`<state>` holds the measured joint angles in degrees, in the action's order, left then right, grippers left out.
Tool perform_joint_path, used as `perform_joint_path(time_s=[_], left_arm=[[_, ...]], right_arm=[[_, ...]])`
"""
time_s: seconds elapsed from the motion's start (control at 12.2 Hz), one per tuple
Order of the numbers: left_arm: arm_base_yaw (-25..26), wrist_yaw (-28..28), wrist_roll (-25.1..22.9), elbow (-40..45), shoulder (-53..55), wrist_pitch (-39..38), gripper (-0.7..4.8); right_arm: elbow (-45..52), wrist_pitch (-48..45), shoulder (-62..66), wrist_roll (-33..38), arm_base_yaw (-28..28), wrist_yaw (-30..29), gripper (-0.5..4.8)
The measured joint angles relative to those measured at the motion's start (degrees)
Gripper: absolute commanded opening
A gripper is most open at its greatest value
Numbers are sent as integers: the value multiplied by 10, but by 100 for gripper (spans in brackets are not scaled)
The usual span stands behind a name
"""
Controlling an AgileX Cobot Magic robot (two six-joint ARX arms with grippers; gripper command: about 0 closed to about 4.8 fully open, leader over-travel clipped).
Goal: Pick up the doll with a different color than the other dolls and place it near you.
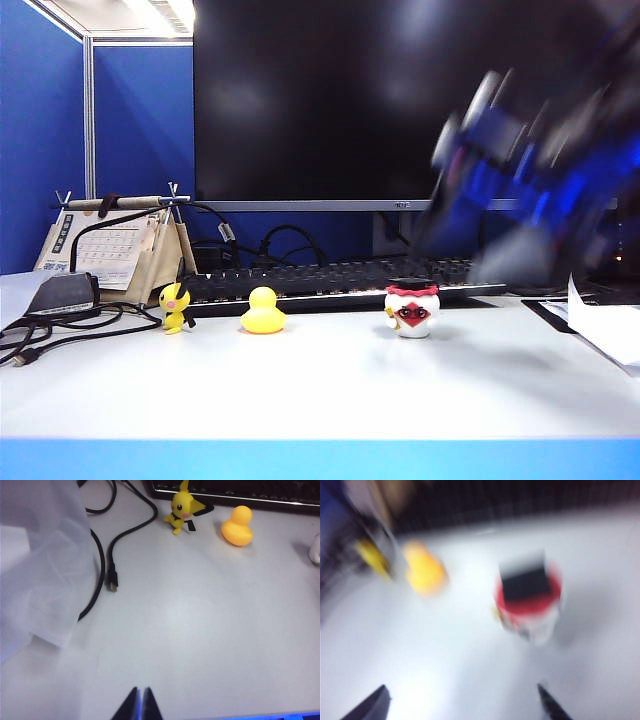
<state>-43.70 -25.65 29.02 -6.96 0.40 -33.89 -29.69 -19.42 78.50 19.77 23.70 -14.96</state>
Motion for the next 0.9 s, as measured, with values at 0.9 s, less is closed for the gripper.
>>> perform_joint_path(time_s=[0.9], left_arm=[[0, 0, 0, 0, 0, 0, 24]], right_arm=[[-112, -87, 245, -12, 16, -5, 479]])
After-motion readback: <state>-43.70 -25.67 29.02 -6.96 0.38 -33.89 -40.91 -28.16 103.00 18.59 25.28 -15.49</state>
